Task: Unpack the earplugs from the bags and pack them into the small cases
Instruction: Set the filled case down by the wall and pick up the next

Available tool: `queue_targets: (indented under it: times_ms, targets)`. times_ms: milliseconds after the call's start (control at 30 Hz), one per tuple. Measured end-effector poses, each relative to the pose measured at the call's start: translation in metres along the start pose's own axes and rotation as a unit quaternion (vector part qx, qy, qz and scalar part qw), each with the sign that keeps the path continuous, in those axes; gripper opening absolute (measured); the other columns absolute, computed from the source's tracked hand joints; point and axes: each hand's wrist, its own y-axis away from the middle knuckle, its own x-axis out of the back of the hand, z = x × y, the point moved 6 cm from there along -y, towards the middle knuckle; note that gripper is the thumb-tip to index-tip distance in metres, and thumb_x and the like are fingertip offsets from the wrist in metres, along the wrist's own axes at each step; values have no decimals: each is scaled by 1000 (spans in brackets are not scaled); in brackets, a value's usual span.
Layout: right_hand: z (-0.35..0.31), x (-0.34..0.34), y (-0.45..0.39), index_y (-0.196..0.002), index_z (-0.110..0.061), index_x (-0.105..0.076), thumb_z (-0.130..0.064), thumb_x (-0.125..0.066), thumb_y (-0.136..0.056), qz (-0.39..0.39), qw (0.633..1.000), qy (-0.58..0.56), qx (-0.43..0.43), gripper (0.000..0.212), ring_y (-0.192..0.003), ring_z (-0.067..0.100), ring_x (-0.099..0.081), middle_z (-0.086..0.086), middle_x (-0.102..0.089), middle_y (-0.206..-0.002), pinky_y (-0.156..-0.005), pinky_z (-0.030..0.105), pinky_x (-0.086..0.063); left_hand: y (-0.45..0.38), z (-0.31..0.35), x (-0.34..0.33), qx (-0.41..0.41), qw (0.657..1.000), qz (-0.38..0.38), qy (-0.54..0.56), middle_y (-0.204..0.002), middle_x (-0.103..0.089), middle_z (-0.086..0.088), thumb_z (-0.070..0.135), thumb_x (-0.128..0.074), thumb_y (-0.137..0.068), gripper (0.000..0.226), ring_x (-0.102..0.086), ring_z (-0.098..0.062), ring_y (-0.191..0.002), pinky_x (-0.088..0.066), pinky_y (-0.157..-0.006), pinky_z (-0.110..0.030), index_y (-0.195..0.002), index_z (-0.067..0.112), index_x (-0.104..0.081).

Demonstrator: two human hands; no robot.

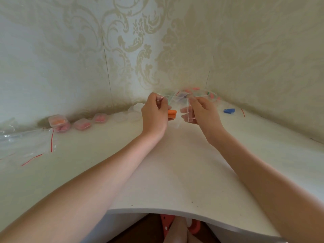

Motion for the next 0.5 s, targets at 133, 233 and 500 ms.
queue_targets:
  times_ms: [133,233,500]
  targets:
    - [1,7,-2,-92,-5,-66,-18,-58,-94,31,997,54,33,14,-47,5,-53,2,-64,-66,-55,20,-51,3,2,-3,-13,1000,-6,3,-71,-57,-8,9,-46,-98,10,-60,-6,-50,-58,-53,-38,-88,5,-50]
    - [1,9,-3,-93,-3,-67,-9,-54,-95,19,1000,-4,20,14,-58,8,-57,3,-61,-65,-59,16,-53,2,3,-2,-19,1000,-8,6,-69,-57,-8,10,-42,-99,13,-60,-11,-53,-58,-52,-38,-90,4,-49]
    - [4,15,-2,-79,-8,-67,-2,-57,-92,43,995,-87,-14,17,-63,18,-57,9,-61,-67,-71,25,-59,1,25,15,-179,974,85,-113,-96,-49,-4,9,-49,-95,9,-49,-9,-75,-39,-69,-15,-102,10,-45]
